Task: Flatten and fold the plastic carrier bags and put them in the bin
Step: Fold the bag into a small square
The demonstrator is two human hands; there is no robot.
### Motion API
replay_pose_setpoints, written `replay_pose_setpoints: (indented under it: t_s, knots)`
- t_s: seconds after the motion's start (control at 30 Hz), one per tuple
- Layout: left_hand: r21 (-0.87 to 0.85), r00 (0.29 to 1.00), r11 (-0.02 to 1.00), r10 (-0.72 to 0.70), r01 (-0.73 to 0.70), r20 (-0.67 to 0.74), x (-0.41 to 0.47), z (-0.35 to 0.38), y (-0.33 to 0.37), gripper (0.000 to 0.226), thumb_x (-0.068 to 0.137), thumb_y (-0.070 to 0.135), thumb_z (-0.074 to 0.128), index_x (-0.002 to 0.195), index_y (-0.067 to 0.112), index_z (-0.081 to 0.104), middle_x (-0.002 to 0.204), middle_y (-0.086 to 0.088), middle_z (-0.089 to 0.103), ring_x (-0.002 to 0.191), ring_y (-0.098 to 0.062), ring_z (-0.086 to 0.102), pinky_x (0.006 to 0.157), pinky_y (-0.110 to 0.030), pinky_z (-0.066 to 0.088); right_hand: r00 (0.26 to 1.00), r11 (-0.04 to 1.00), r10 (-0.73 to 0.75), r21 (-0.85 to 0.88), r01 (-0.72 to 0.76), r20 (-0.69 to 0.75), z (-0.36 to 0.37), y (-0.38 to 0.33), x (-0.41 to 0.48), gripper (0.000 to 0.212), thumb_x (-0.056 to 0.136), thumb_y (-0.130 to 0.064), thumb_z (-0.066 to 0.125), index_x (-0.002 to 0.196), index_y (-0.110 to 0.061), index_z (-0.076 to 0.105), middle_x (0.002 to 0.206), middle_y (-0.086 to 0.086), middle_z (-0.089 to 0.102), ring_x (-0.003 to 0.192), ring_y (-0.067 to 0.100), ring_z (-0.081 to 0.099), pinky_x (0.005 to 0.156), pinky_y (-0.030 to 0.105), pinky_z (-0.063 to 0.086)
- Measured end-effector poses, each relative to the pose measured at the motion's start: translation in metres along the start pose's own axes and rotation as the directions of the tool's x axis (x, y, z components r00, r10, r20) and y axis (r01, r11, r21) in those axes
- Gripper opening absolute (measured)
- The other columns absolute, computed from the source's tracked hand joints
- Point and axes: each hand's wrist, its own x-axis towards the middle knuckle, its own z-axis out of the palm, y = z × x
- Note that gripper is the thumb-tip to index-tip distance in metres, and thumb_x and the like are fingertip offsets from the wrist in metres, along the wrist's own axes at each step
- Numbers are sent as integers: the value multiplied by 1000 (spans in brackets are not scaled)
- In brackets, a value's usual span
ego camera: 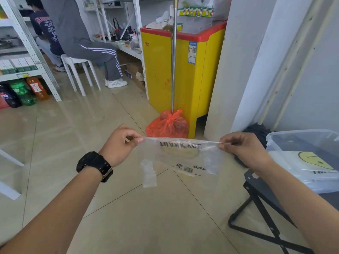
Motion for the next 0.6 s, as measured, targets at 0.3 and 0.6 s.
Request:
replay_pose_setpoints:
  t_s: [0.3, 0.6]
  knots:
    - [74, 954, 996, 34, -58, 299, -14, 46, 37, 28, 76, 41, 78, 99, 39, 63, 95, 21, 64, 90, 1, 60, 85, -36, 52, 975, 977, -211, 61, 207, 72, 24, -17, -13, 8, 88, -4, 70, 82, -9, 69, 78, 4, 73, 72, 12, 68, 73, 19, 53]
    - [115, 959, 991, 38, -73, 282, -8, 67, 35, 6, 90, 36, 64, 87, 32, 66, 84, 16, 69, 71, -7, 62, 73, -42, 56, 962, 974, -220, 93, 207, 160, 22, -21, -20, 12, 84, -10, 76, 93, -10, 68, 89, 5, 76, 83, 21, 74, 73, 35, 62]
